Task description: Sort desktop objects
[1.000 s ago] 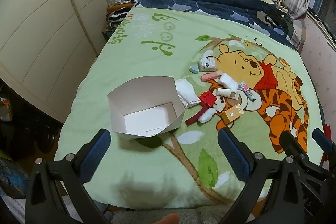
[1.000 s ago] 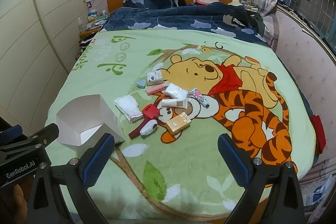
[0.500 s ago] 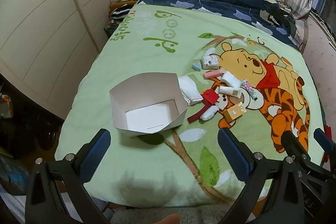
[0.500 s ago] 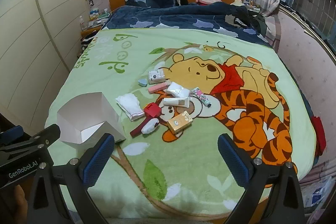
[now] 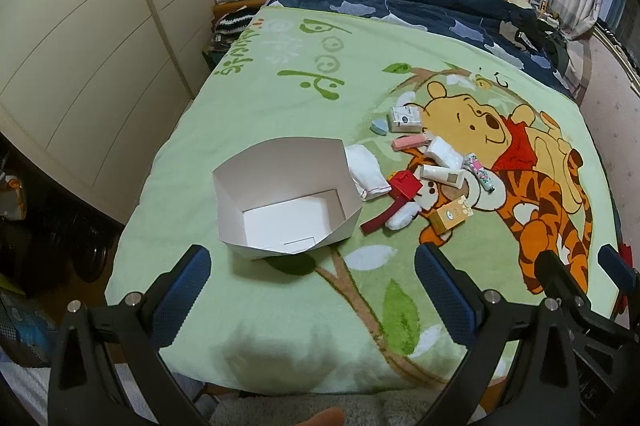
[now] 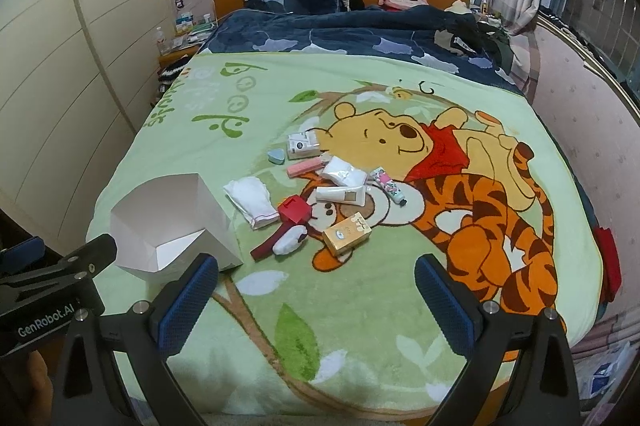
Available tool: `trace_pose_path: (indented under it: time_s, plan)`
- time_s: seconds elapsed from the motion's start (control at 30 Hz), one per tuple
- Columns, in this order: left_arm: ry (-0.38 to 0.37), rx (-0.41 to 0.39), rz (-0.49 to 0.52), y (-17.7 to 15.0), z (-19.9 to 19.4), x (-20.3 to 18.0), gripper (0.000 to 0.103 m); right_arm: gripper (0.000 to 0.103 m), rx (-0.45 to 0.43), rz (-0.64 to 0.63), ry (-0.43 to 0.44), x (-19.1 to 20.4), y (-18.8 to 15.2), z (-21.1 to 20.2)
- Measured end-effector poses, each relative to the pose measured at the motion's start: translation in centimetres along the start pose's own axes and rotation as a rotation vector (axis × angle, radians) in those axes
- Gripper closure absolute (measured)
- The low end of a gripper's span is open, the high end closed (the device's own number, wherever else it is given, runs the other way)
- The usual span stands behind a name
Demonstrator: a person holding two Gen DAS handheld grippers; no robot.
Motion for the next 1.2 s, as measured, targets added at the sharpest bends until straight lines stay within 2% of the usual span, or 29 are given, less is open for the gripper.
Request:
trace_pose_path:
  time_s: [1.2]
  plan:
    - [-0.009,-0.004,0.031,0.8,0.5,-1.4,0.0,0.002,0.001,0.008,-0.003,-0.6,0.5,0.7]
Point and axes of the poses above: each gripper's, at about its wrist camera, not at the fingertips, and z roughly the way its jaws point, x to its left, y to its top, the point moved 1 cm from there along z, roughly the way its jaws point, and after that the axes turned 10 degrees about -x, right-handed, at the moved point
